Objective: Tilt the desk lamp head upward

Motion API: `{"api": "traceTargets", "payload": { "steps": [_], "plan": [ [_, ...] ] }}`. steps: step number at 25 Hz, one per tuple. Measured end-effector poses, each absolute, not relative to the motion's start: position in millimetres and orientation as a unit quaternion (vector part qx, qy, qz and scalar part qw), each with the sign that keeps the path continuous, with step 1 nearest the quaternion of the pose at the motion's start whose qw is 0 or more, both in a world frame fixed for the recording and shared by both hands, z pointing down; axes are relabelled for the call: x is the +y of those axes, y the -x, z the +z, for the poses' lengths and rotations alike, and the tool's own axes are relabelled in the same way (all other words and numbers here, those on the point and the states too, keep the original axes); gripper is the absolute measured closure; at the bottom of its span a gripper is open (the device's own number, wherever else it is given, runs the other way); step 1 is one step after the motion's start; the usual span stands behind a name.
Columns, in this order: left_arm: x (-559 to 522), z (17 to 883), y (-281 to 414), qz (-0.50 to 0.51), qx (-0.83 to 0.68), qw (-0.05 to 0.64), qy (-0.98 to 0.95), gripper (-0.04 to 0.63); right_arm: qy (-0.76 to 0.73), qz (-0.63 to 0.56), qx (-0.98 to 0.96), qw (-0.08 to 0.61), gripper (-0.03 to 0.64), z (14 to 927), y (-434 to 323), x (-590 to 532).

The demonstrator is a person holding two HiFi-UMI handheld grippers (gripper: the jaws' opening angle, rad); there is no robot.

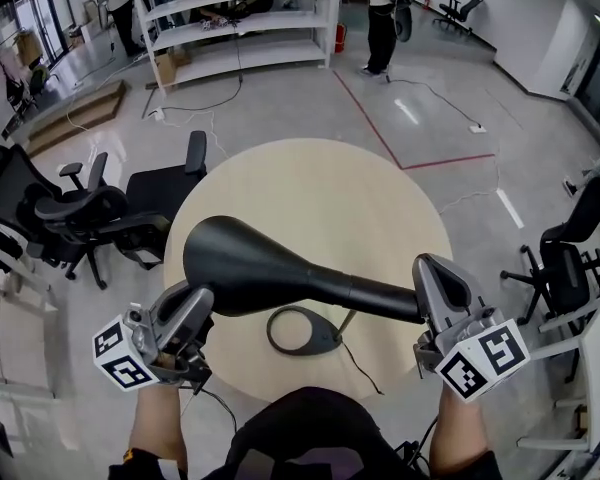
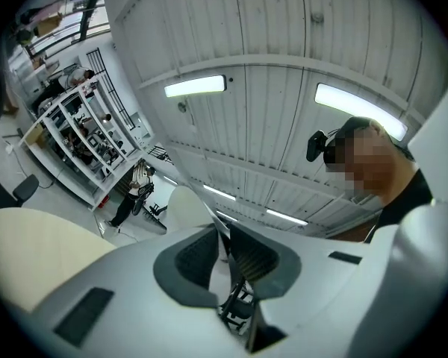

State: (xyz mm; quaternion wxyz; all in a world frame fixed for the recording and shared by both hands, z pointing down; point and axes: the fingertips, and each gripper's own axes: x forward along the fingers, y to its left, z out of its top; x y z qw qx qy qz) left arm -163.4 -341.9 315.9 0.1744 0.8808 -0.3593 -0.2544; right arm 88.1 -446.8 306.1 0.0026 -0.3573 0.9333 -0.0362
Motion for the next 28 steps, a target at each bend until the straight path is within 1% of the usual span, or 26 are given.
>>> {"api": "traceTargets", "payload": {
  "steps": [15, 22, 28],
  "plan": [
    [-344, 262, 147, -0.228, -0.37, 0.101, -0.895, 0.503, 0.365, -0.063, 0.928, 0.043, 0.606, 327, -91, -440],
    [-341, 232, 135, -0.22, -0.366, 0.066, -0.902, 0.511, 0.37, -0.073, 0.925, 0.037, 0.606, 340, -85, -436],
    [-335, 206, 117, -0.205, -0.352, 0.036, -0.913, 0.514, 0.385, -0.074, 0.92, 0.014, 0.607, 356, -83, -434]
  ]
}}
